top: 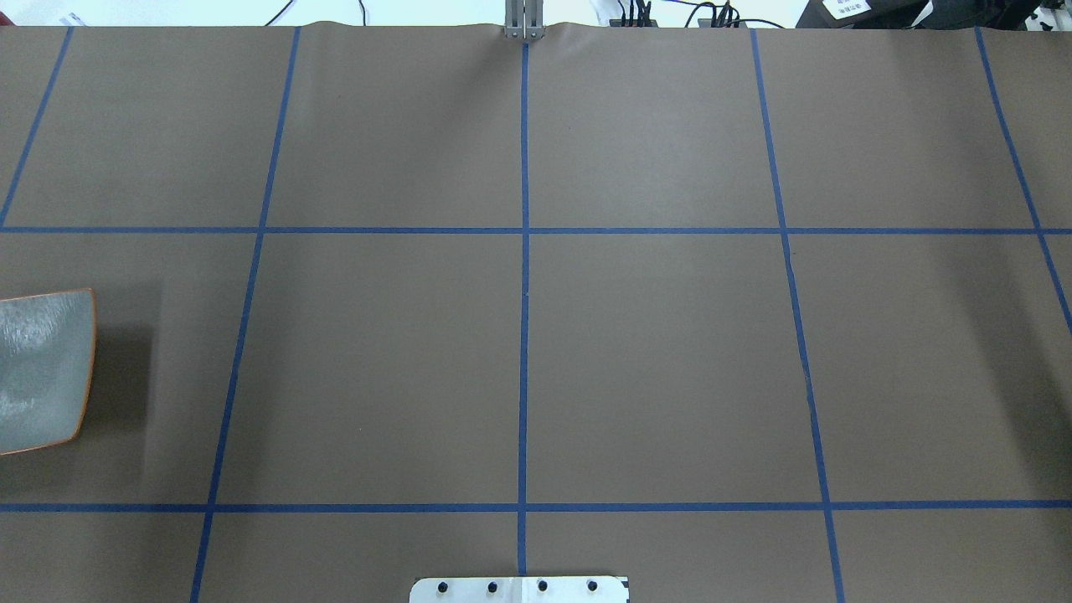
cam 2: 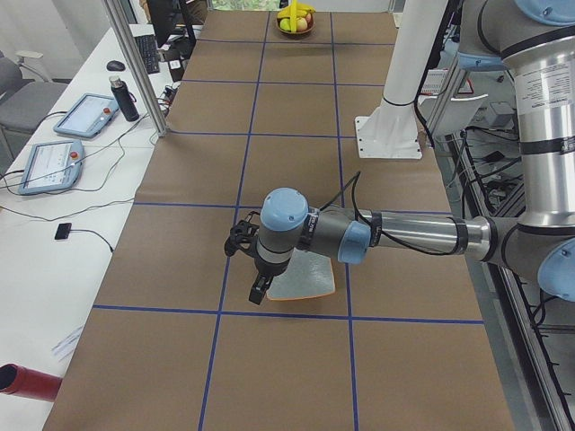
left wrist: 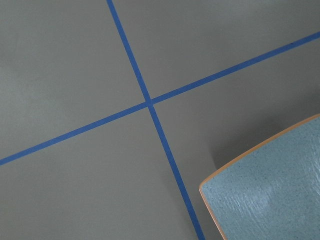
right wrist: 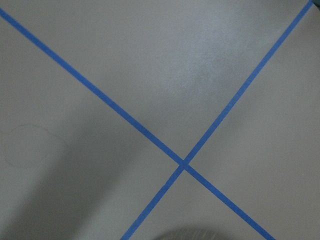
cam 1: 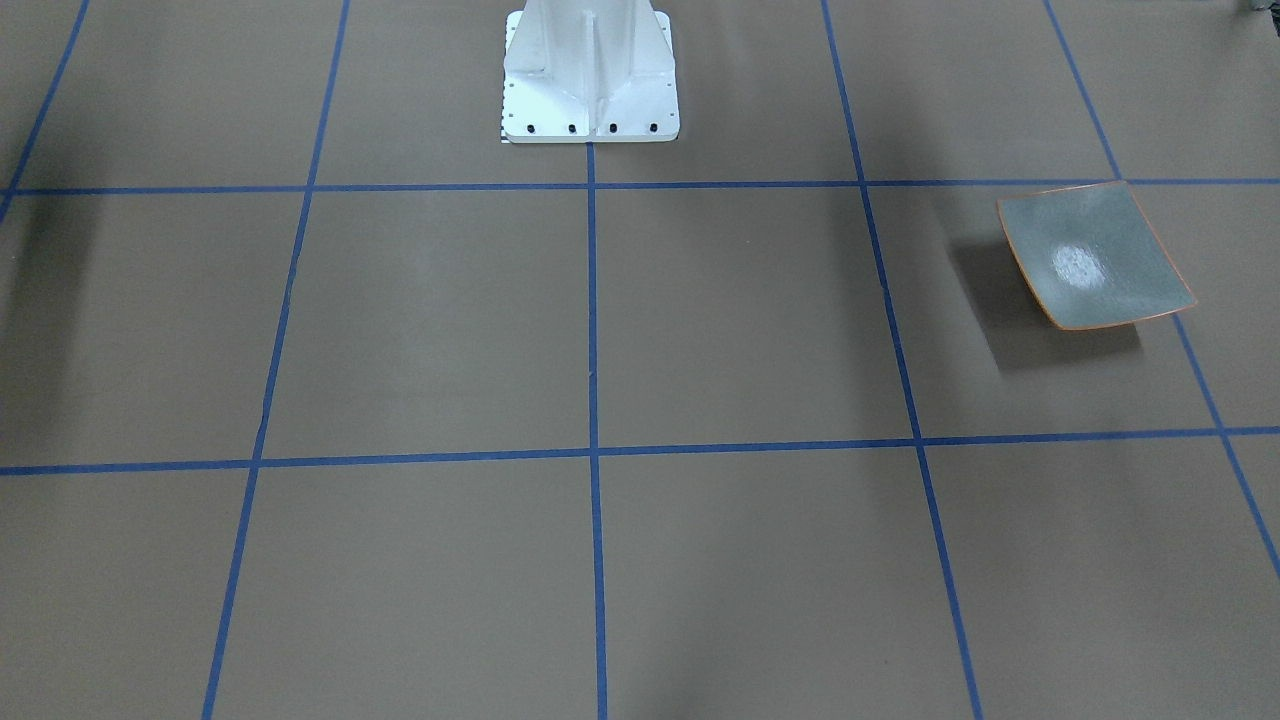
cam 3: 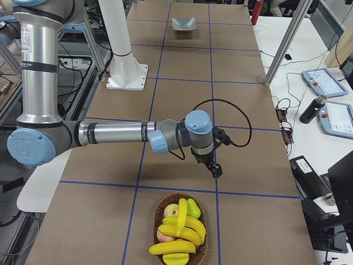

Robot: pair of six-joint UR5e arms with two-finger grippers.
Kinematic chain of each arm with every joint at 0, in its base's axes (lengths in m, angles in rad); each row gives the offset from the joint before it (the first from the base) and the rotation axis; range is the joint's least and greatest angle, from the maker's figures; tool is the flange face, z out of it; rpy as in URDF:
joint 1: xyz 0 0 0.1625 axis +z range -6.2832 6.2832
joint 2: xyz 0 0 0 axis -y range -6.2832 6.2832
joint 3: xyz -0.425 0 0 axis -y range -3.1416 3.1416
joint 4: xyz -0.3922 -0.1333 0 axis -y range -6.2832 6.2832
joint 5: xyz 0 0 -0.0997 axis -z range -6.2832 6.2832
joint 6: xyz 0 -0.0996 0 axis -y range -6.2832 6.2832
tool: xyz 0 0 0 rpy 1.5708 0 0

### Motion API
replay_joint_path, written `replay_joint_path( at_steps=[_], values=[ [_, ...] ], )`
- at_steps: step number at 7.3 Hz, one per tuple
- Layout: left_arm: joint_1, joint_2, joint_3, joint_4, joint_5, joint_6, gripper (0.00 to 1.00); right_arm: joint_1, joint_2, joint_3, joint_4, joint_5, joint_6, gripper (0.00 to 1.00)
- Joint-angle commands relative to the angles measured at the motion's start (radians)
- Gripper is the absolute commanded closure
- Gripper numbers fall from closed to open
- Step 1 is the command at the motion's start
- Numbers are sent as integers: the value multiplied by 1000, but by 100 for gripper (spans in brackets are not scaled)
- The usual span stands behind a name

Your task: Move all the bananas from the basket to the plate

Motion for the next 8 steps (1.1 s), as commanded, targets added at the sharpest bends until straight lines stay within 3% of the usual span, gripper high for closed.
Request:
replay_joint_path(
  at_steps=[1, 4, 8],
  values=[
    [0, -1, 0, -1, -3, -9, 0, -1, -65, -28, -2, -2, -320, 1],
    [-1, 4, 0, -1, -6, -15, 0, 31, -111, -106, 3, -5, -617, 1],
    [-1, 11, 1, -1, -9, -14, 0, 54, -108, -169, 7, -40, -650, 1]
  ],
)
